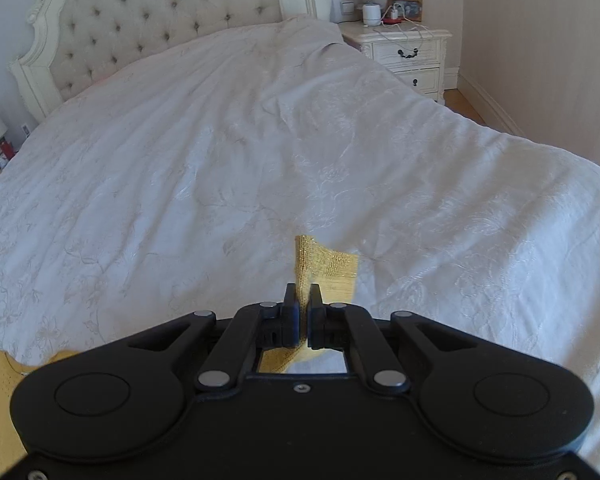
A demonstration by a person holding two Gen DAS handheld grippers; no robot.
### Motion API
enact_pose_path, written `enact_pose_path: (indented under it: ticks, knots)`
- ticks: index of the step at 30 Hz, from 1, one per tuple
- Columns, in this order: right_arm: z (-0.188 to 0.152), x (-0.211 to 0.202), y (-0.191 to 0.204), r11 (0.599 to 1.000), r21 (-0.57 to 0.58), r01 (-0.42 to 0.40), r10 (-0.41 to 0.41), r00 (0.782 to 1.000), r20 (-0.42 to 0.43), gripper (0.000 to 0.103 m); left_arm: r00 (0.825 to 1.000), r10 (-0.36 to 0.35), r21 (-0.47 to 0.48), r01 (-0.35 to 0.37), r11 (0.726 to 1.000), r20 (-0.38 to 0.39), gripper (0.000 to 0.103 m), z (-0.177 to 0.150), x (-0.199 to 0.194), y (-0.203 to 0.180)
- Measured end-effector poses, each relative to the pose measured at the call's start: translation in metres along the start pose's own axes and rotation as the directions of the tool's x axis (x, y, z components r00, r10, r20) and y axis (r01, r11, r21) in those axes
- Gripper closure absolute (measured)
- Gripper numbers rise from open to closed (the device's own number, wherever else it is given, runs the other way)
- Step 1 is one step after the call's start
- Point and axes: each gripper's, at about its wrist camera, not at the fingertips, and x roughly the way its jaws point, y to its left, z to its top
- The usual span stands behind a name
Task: Fold small clothes
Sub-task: 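Grasp the sleeve cuff with the right gripper and lift it, then carry the held sleeve across the sweater body toward the left tool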
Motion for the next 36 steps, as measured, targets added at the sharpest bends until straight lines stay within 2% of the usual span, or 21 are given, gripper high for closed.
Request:
enact_pose_path:
  ticks: [6,9,12,15,19,22,25,27,30,34,35,36]
  knots:
    - [-0.016,-0.011,0.000,0.999,0.013,0.041,-0.041,0.999,0.002,0.095,1.000,-0.022,0.035,0.023,0.999,-0.016,0.027,-0.004,0.001,-0.003]
    - [-0.014,-0.026,0.019,1.000,0.001,0.017,-0.017,0.999,0.043,0.095,0.999,-0.032,0.044,0.033,0.998,-0.018,0.027,-0.003,0.001,0.004]
    - [-0.007,-0.046,0.054,0.999,-0.039,-0.036,0.039,0.995,0.096,0.095,0.999,-0.039,0.042,0.040,0.998,-0.016,0.027,-0.001,0.002,0.019]
    - [-0.005,-0.067,0.110,0.987,-0.095,-0.133,0.145,0.981,0.133,0.095,0.999,-0.041,0.041,0.041,0.998,-0.016,0.027,0.002,0.004,0.040]
    - [-0.020,-0.087,0.206,0.945,-0.183,-0.270,0.297,0.944,0.143,0.095,0.999,-0.039,0.042,0.039,0.998,-0.020,0.027,0.010,0.006,0.077]
    - [-0.044,-0.088,0.278,0.898,-0.224,-0.378,0.409,0.906,0.111,0.095,0.999,-0.016,0.037,0.017,0.999,-0.027,0.027,0.017,0.010,0.112]
    - [-0.077,-0.076,0.346,0.854,-0.280,-0.438,0.473,0.879,0.068,0.095,0.999,0.010,0.031,-0.009,0.999,-0.033,0.027,0.024,0.014,0.146]
    - [-0.102,-0.061,0.382,0.830,-0.278,-0.484,0.509,0.860,0.024,0.095,0.999,0.027,0.029,-0.026,0.999,-0.035,0.027,0.028,0.016,0.167]
    - [-0.144,-0.033,0.431,0.801,-0.279,-0.530,0.538,0.841,-0.055,0.095,0.998,0.050,0.023,-0.049,0.999,-0.038,0.027,0.032,0.019,0.197]
    - [-0.195,-0.005,0.474,0.775,-0.278,-0.567,0.542,0.823,-0.170,0.094,0.996,0.072,0.023,-0.071,0.997,-0.053,0.027,0.038,0.026,0.232]
    - [-0.209,0.000,0.484,0.768,-0.285,-0.573,0.535,0.819,-0.204,0.093,0.996,0.076,0.026,-0.075,0.997,-0.056,0.027,0.039,0.027,0.239]
    - [-0.219,0.004,0.489,0.762,-0.292,-0.578,0.530,0.815,-0.233,0.085,0.995,0.078,0.029,-0.077,0.997,-0.057,0.027,0.040,0.029,0.243]
